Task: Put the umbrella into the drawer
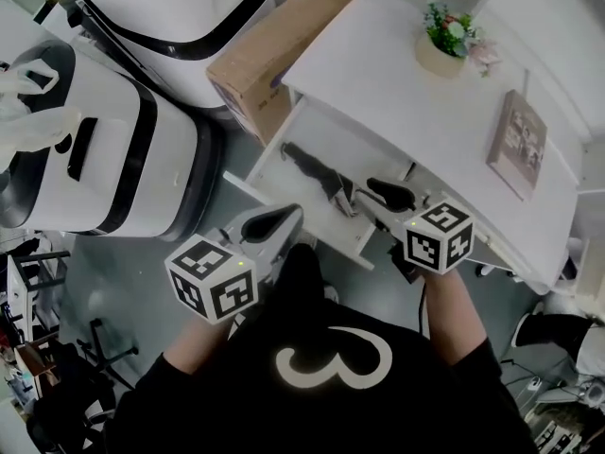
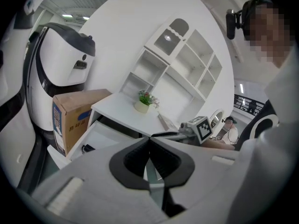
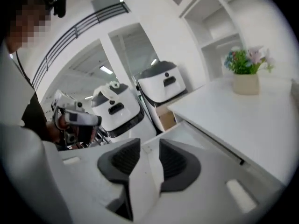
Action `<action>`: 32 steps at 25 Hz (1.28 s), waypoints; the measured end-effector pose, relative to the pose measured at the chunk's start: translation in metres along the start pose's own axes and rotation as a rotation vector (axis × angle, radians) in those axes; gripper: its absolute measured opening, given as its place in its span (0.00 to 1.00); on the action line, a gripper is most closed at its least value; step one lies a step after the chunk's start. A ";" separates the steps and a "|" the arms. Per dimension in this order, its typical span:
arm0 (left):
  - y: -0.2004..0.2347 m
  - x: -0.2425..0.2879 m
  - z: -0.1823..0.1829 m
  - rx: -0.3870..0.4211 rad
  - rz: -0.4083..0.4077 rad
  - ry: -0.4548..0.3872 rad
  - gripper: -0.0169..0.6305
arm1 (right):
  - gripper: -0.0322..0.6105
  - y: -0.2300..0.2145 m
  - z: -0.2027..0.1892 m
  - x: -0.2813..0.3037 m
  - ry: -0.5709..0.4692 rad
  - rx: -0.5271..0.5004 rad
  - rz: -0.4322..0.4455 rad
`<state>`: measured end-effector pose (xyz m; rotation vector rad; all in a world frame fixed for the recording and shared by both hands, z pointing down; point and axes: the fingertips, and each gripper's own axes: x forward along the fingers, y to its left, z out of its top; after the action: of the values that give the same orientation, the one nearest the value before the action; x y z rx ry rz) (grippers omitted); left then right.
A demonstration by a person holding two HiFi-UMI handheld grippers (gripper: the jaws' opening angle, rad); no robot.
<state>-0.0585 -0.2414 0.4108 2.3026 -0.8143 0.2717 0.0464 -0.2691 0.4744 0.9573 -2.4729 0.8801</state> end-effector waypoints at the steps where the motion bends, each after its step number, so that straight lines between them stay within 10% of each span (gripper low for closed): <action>1: -0.010 -0.002 0.001 0.010 -0.005 -0.008 0.04 | 0.25 0.012 0.007 -0.014 -0.042 -0.002 0.013; 9: -0.089 -0.018 0.009 0.101 -0.055 -0.078 0.04 | 0.06 0.082 0.030 -0.118 -0.232 -0.101 0.050; 32: -0.205 -0.061 0.016 0.241 -0.157 -0.178 0.04 | 0.05 0.157 0.034 -0.225 -0.396 -0.227 0.056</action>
<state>0.0204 -0.1042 0.2666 2.6310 -0.7143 0.0990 0.0944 -0.0922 0.2670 1.0683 -2.8639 0.4400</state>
